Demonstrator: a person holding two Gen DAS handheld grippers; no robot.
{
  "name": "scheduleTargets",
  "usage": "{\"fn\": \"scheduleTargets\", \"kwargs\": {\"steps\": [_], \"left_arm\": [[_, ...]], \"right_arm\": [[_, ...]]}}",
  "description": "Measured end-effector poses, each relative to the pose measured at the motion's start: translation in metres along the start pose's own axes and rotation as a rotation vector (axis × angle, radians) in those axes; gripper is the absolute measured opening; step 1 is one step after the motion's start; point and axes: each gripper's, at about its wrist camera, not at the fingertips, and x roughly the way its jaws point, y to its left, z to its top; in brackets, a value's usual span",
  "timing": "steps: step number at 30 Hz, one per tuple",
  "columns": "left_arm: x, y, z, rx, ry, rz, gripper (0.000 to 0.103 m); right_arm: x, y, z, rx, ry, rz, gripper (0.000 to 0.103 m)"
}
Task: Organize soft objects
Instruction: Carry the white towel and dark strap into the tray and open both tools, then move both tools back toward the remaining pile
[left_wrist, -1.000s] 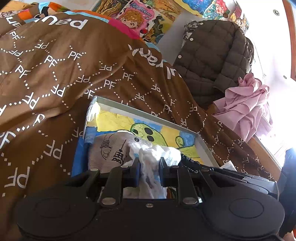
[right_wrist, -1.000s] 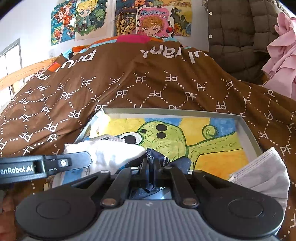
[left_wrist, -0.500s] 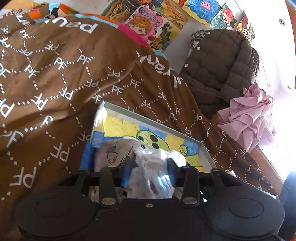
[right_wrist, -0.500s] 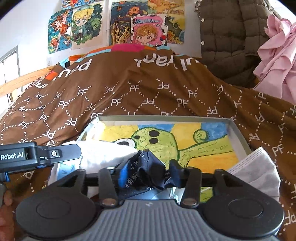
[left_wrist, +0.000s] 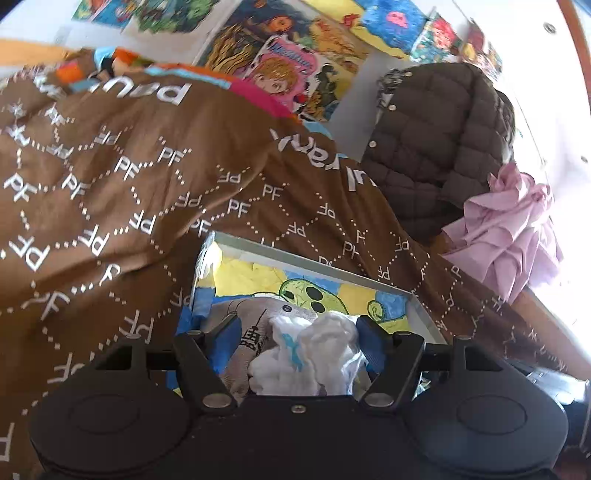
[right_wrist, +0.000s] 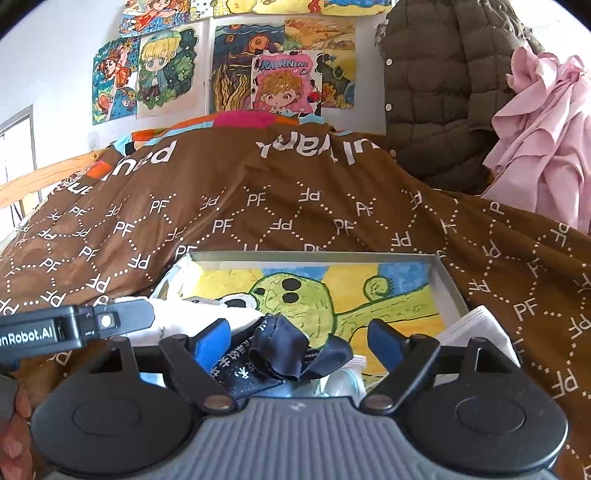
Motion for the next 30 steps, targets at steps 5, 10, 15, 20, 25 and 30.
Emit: {"fn": "scheduleTargets", "kwargs": {"steps": [5,10,15,20,25,30], "left_arm": [[-0.004,-0.005,-0.002,0.012,0.007,0.005,0.074],[-0.013,-0.007,-0.002,0.011,-0.007,0.001,0.079],[-0.024,-0.013,-0.002,0.010,-0.024,-0.009,0.085],[-0.043,-0.022,-0.004,0.053,-0.046,0.017,0.093],[-0.067,-0.031,-0.005,0.095,-0.072,0.037,0.099],[-0.093,-0.041,-0.006,0.116,-0.091,0.049,0.102]], "right_arm": [[-0.007,-0.006,0.001,0.018,-0.001,-0.009,0.088],[-0.018,-0.010,0.002,0.012,-0.012,-0.030,0.092],[-0.035,-0.016,0.003,0.036,-0.027,-0.031,0.096],[-0.062,-0.017,0.003,0.046,-0.056,-0.027,0.102],[-0.092,-0.012,-0.001,0.023,-0.071,-0.030,0.103],[-0.121,-0.008,-0.007,0.047,-0.080,-0.032,0.103]]}}
